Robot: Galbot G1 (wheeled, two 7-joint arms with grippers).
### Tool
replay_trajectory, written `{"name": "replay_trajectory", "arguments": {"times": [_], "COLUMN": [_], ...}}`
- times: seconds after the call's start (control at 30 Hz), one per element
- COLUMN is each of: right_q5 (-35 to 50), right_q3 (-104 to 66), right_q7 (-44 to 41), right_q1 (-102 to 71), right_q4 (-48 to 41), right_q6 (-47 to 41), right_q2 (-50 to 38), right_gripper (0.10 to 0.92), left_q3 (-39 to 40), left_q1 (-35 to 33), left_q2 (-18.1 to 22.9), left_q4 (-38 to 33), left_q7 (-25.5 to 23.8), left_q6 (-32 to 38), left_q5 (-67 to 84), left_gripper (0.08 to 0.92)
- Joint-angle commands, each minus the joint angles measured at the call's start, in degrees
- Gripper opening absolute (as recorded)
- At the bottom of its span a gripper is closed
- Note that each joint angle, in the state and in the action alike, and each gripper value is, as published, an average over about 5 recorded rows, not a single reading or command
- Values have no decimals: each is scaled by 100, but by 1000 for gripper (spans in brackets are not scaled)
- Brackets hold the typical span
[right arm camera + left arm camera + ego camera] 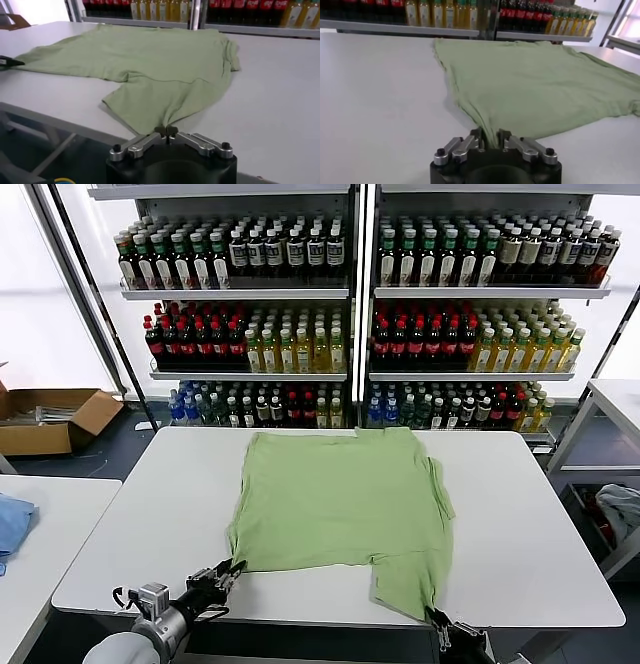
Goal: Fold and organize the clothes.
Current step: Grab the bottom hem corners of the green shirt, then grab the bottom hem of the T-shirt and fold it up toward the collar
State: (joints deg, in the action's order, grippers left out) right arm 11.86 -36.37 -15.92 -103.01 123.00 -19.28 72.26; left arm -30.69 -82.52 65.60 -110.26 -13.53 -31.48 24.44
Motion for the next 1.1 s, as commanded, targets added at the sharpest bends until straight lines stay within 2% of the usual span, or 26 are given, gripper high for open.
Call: {"name": "replay_trajectory", "arguments": {"times": [0.03,0.13,0.23,0.63,0.8,1.0,1.1], "right_q5": [300,582,1001,2256,2519,2936,3104], "right_q3": [-54,-135,-228,-594,-642,-718,-626], "right_q7": [-354,-692,-1003,-1633,-1800,-1701,-1538], "right_q1": [-4,-28,-96,-877,-1275,-1462,-1175], "right_q4": [-4,-21,-36,320,517,909,815], "right_q6": [615,930,1143,1330,1373,1336,1306], "right_q2": [2,-6,6,87,162,165,106], "right_gripper": [106,106,106,106,106,106,106], "left_q3": [1,-80,-184,-766,-1012,-1108,-1093], "left_q1": [-59,-176,-327,-985,-1385,-1946,-1859], "left_q2": [40,72,103,314,429,413,325], "left_q4": [-50,-278,-538,-1380,-1748,-2218,-2179], "left_q7": [100,129,161,151,152,314,415], "left_q6": [73,96,72,-175,-176,-181,-174], "left_q5": [-43,-49,-12,-61,39,295,684], "left_gripper": [210,130,87,84,84,84,84]}}
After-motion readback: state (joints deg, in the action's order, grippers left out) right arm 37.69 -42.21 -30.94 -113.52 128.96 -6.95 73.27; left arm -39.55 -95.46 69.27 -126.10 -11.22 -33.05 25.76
